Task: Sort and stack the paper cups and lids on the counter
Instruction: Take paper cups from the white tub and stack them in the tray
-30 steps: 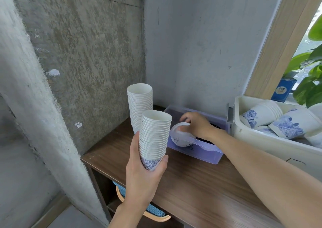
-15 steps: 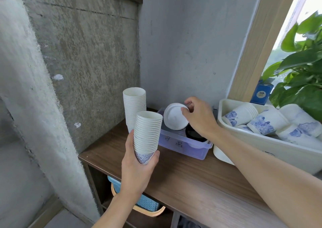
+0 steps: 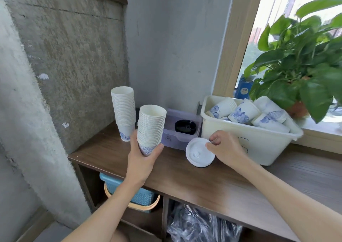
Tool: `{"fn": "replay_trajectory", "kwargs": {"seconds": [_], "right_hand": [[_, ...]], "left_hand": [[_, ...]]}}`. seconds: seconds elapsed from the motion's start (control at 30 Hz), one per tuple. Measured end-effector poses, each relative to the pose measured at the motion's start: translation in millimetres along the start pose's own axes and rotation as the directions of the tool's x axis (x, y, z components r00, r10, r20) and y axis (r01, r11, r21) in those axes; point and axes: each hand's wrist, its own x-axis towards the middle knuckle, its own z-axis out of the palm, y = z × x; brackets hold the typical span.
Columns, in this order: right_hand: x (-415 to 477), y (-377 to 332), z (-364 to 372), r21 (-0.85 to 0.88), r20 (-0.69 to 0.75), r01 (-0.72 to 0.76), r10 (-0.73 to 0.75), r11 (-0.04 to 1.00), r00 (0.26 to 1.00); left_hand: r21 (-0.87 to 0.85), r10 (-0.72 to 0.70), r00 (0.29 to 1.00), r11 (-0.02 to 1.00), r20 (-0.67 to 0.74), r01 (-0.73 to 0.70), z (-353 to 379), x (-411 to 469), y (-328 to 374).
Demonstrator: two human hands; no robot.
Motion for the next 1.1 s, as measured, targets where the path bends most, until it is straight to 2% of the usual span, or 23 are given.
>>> {"fn": "replay_trajectory", "kwargs": {"seconds": [0.13, 0.3, 0.37, 0.5, 0.6, 0.73, 0.9, 1.1], "right_hand": [[-6, 22, -3, -0.043, 0.033, -0.053, 0.054, 0.998, 0.998], [-5, 31, 2, -0.118, 0.058, -0.043, 0.05, 0.992, 0.997], [-4, 29, 4, -0.201, 0.043, 0.032, -0.024, 0.979, 0.999], [3, 11, 19, -0.146, 0.018, 0.235, -0.235, 0.961, 0.972], [10, -3, 34, -0.129, 0.029, 0.315, -0.314, 0.94, 0.949], [18, -15, 47, -0.124, 0.139, 0.311, -0.294, 0.942, 0.946], [17, -25, 56, -0.089, 0.062, 0.283, -0.278, 0.955, 0.958], [7, -24, 55, -0.081, 0.082, 0.275, -0.268, 0.958, 0.96]], "left_hand": [[0.023, -0.014, 1.0, 1.0, 0.016, 0.014, -1, 2, -4], [0.045, 0.009, 1.0, 0.999, 0.023, -0.01, -8, 2, -5], [0.044, 0.015, 1.0, 0.999, 0.016, -0.016, -14, 4, -4], [0.071, 0.012, 1.0, 0.997, -0.017, -0.01, -26, 6, -6], [0.078, 0.012, 0.998, 0.997, -0.059, -0.007, -30, 5, -8], [0.108, 0.023, 0.998, 0.994, -0.058, -0.016, -30, 4, -9], [0.104, 0.022, 0.997, 0.994, -0.08, -0.014, -30, 4, -6], [0.094, 0.027, 0.996, 0.995, -0.085, -0.019, -32, 2, 1]]}}
